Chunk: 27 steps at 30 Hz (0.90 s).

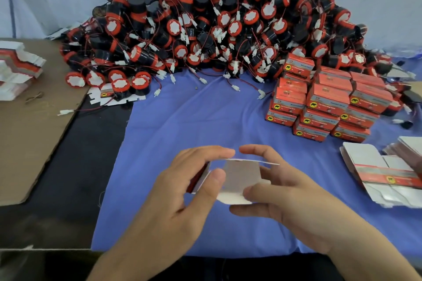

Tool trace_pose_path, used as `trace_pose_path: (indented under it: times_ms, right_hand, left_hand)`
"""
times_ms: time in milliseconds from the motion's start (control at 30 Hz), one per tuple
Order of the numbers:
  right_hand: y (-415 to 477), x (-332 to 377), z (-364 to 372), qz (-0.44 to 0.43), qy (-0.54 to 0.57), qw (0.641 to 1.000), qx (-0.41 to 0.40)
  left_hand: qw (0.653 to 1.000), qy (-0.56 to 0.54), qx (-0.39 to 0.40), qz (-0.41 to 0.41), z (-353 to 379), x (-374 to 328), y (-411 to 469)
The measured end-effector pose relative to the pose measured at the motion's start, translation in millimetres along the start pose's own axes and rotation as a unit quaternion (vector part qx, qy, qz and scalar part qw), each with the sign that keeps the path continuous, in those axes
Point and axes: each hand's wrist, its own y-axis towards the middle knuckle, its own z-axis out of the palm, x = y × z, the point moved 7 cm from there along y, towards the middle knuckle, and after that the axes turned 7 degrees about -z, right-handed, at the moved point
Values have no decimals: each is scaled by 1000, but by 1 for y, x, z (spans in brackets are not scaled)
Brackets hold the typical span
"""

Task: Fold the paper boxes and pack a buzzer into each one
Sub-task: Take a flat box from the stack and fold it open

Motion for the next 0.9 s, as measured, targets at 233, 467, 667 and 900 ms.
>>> trace_pose_path:
  times_ms: [233, 467, 667, 900]
  right_hand:
    - [4, -7, 8, -1, 22, 999, -32]
    - [-3, 2, 5, -22, 126, 992, -25]
    - [-3, -2, 19, -17, 55, 998, -5]
    - [-3, 6, 15, -81, -49, 995, -28]
  left_hand:
    - [995, -12, -98, 25, -4, 7, 2]
    - [993, -94, -64, -13, -5, 10, -1]
    - [972, -213, -86, -45, -4, 16, -1]
    - [989, -80, -126, 0, -3, 14, -1]
